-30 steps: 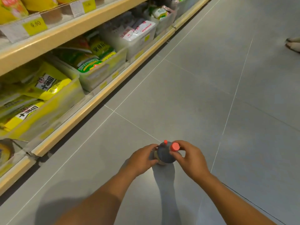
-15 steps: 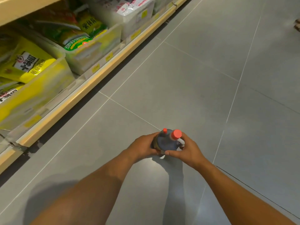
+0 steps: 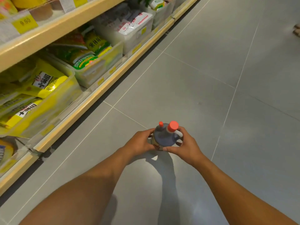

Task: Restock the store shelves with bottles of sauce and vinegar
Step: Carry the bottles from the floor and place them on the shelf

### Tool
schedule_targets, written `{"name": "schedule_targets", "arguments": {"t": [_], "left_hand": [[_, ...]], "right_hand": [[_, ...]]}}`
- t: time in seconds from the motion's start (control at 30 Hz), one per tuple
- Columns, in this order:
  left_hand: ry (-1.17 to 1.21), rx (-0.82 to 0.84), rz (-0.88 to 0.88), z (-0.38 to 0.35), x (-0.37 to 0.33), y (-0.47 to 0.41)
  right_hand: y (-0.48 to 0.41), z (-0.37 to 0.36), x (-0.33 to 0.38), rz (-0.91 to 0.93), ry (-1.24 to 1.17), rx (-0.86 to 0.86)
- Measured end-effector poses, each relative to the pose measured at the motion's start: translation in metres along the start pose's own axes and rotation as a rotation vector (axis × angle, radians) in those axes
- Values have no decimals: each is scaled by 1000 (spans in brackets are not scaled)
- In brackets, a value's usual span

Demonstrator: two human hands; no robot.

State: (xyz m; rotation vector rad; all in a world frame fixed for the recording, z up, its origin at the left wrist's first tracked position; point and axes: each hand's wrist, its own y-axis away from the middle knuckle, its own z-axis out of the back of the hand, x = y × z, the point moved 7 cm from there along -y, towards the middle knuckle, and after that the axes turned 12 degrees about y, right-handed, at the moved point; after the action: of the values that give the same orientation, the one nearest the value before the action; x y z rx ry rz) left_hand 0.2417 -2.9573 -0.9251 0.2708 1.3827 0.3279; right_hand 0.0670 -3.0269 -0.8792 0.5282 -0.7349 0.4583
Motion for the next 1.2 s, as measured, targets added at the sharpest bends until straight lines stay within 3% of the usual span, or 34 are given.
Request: {"name": "schedule_targets", "arguments": {"t": [0.23, 0.8, 1.0, 1.2], "left_hand": [[15, -77, -43, 58, -136, 53], [269, -331, -308, 199, -583, 277], [315, -465, -353, 254, -640, 335], [301, -694, -336, 312, -626, 397]], "right_hand": [[24, 93, 142, 99, -50, 17], [142, 381, 568, 346, -145, -54], [143, 396, 672, 498, -170, 28], [127, 342, 742, 610, -198, 213]]}}
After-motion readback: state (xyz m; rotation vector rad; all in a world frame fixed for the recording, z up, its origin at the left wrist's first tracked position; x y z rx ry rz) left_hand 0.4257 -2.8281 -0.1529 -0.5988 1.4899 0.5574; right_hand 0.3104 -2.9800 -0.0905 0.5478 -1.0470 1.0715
